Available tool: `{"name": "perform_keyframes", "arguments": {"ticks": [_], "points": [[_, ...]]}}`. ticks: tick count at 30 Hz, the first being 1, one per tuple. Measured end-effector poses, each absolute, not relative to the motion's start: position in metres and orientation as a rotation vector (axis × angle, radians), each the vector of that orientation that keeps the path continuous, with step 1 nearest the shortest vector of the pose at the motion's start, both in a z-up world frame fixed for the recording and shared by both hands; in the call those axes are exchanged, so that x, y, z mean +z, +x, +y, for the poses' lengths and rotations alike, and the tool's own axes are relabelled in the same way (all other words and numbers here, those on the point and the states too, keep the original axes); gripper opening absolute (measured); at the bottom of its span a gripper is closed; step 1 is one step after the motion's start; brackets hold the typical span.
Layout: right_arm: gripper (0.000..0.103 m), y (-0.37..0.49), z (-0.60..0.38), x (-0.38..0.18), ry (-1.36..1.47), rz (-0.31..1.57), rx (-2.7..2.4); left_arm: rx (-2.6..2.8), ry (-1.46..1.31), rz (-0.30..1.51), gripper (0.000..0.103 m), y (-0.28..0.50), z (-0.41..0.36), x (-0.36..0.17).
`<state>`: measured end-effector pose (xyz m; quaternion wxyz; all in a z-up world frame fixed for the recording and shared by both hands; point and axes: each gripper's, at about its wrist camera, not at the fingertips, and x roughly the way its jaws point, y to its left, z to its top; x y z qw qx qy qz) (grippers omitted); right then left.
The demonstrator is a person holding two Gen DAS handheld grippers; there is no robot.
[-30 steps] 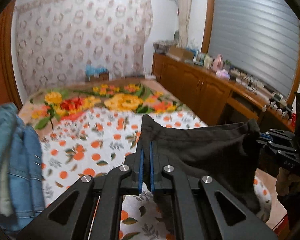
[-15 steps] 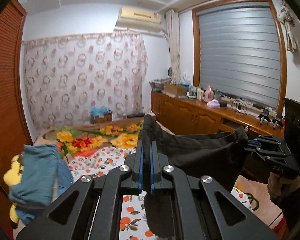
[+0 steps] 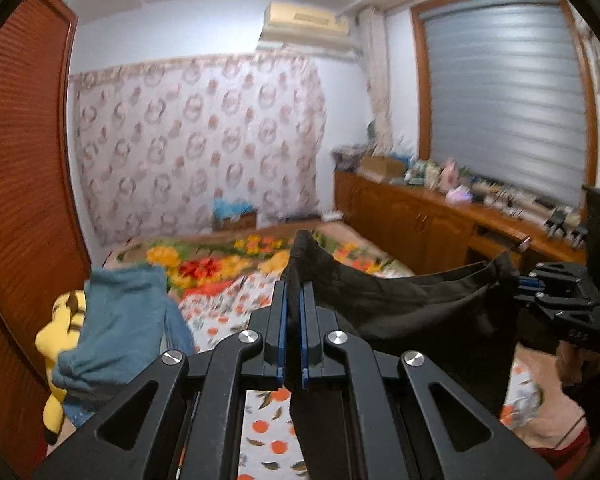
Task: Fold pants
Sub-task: 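Lower the held shorts flat onto the sheet and open both grippers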
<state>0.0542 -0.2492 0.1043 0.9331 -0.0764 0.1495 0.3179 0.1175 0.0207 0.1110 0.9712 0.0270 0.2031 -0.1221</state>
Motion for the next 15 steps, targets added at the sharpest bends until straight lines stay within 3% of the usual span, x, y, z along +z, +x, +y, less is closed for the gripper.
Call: {"name": "perform_keyframes", "arguments": {"ticks": [7, 15], "points": [[0.009, 0.160, -0.242, 0.046, -0.215, 0.464, 0.582, -0.180, 0.047, 0.571, 0.006, 0.196, 0.013, 0.039], [0.009, 0.223, -0.242, 0.025, -0.248, 0.556, 0.529, -0.170, 0.082, 0.610, 0.006, 0.220, -0.007, 0.021]]}}
